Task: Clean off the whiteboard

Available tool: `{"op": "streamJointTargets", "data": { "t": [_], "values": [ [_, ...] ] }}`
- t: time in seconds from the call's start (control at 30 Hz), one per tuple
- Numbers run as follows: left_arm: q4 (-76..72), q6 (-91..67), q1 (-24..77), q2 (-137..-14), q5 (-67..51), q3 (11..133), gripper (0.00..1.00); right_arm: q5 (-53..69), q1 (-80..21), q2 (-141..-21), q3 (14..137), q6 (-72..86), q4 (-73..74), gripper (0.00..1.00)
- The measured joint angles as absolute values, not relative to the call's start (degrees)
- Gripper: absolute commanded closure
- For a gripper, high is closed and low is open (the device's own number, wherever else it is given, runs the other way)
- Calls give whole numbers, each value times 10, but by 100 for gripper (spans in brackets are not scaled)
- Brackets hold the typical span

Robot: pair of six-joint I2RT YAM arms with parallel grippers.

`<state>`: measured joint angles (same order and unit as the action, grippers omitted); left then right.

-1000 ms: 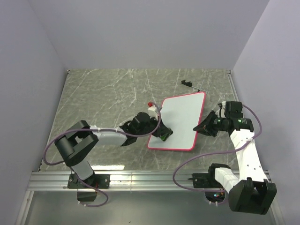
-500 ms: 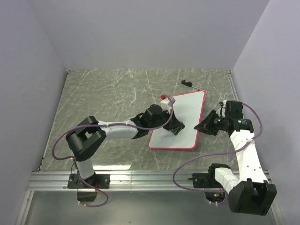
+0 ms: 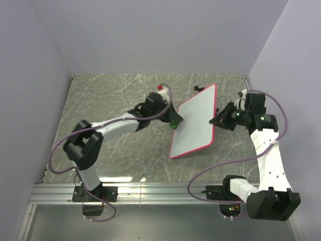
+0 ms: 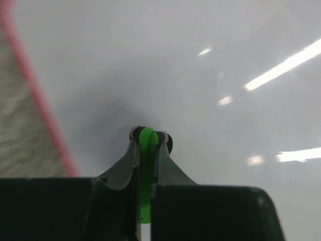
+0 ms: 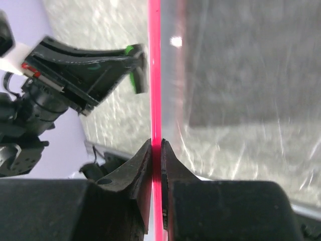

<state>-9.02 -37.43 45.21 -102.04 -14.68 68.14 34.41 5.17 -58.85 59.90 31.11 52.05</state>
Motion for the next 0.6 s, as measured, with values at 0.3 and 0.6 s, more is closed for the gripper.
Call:
{"op": "streamJointTargets", "data": {
  "t": [0.3,0.6],
  "values": [
    [31,-334,306,-848,-86,675,100,303,52,-691,793,294,540,100],
    [76,-324,293,-794,-79,602,100,260,53,-792,991,277,585,100]
  ]
}}
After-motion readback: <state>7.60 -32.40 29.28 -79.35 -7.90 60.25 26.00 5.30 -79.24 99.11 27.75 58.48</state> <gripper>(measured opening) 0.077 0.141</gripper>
